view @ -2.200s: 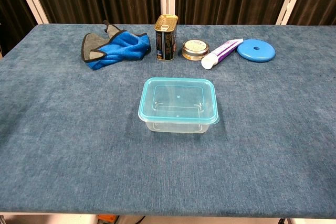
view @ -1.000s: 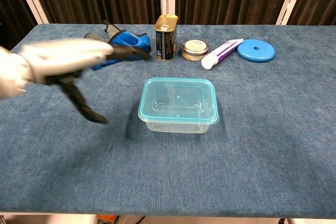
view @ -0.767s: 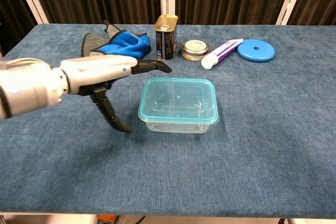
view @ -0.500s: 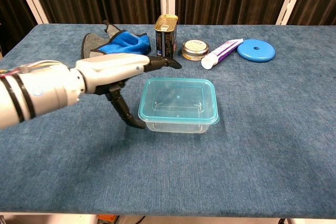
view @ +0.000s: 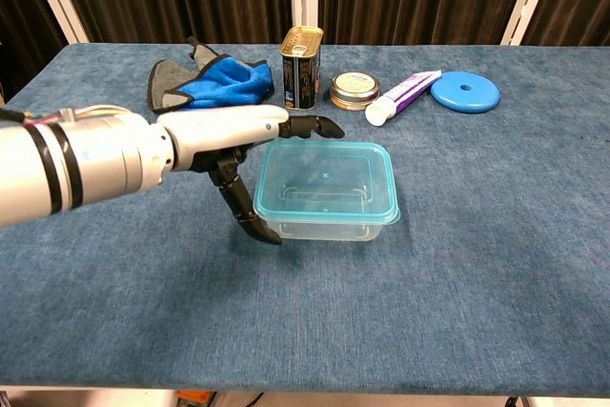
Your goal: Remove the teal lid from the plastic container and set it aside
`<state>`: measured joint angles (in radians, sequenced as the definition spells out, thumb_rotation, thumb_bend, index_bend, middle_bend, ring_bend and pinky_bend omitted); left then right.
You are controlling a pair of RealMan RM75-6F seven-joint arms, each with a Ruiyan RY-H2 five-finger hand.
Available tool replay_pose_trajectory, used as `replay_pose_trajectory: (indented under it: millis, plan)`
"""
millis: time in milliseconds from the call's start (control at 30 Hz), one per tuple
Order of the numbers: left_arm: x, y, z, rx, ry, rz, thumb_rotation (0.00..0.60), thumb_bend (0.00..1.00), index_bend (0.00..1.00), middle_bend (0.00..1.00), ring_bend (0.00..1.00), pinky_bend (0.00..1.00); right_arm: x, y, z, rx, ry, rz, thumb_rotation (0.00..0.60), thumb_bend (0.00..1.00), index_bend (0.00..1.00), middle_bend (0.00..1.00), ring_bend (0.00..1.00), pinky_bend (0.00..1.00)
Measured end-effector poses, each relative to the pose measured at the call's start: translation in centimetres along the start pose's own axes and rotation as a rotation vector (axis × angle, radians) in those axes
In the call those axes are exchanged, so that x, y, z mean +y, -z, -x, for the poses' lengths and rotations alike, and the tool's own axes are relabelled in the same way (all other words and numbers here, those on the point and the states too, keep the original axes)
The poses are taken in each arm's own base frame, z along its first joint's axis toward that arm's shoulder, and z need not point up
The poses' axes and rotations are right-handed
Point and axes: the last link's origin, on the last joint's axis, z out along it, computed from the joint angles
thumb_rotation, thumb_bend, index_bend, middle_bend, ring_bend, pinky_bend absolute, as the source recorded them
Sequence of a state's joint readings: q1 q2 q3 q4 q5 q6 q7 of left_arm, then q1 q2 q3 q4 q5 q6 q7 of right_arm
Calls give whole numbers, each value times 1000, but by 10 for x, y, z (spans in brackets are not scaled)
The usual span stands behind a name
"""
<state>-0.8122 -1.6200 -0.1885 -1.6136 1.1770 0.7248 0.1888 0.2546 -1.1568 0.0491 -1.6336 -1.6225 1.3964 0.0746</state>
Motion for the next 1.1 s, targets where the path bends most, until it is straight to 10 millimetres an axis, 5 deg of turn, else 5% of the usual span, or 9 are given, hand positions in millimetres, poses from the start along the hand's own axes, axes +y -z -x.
replay_pose_trajectory:
  millis: [767,1100]
  plan:
    - [20,-23,-15,-85,-73,-148,600,0,0,3,10,83,13,5,4,3,-37,12,600,110,0,78,0,0]
    - [17,-28,-20,-38,-72,-182,600,0,89,170,167,226,11,5,6,-4,-41,2,600,110,0,78,0,0]
